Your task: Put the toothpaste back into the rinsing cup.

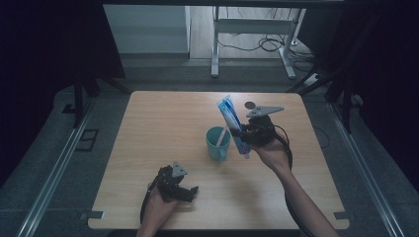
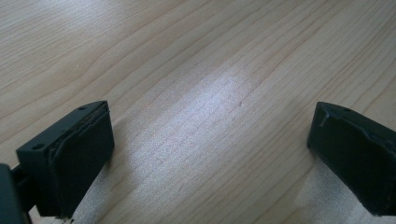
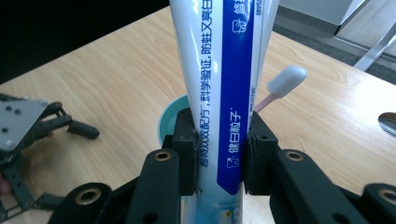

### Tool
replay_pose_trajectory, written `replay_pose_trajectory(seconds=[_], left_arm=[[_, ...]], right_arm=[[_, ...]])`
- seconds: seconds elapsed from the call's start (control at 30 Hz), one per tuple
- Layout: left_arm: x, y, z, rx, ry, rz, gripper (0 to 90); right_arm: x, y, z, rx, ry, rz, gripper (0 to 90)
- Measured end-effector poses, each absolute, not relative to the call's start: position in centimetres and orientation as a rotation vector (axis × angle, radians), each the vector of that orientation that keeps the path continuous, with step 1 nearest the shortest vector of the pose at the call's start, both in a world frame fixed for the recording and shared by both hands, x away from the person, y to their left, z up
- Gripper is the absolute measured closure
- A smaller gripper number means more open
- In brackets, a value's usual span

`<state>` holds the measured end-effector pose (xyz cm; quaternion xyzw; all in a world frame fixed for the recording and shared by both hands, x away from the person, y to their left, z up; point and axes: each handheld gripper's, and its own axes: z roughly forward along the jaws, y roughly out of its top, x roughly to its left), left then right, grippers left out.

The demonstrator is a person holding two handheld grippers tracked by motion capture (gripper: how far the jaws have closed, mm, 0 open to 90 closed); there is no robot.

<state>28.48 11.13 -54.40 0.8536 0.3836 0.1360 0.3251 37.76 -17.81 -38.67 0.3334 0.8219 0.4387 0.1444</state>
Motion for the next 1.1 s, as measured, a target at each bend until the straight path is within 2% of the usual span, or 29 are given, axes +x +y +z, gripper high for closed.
replay_pose_trajectory(seconds=[0.1, 1.1], left_arm=[[28.4, 11.1, -54.4, 2.235, 0.995, 0.355, 2.8], [28.4, 11.1, -54.4, 2.235, 0.994, 0.355, 2.8]], right_arm=[[38.1, -17.6, -38.6, 0.968, 2.357, 1.273, 70.6], [40.8, -13.5, -37.3, 0.954, 2.263, 1.371, 70.6]])
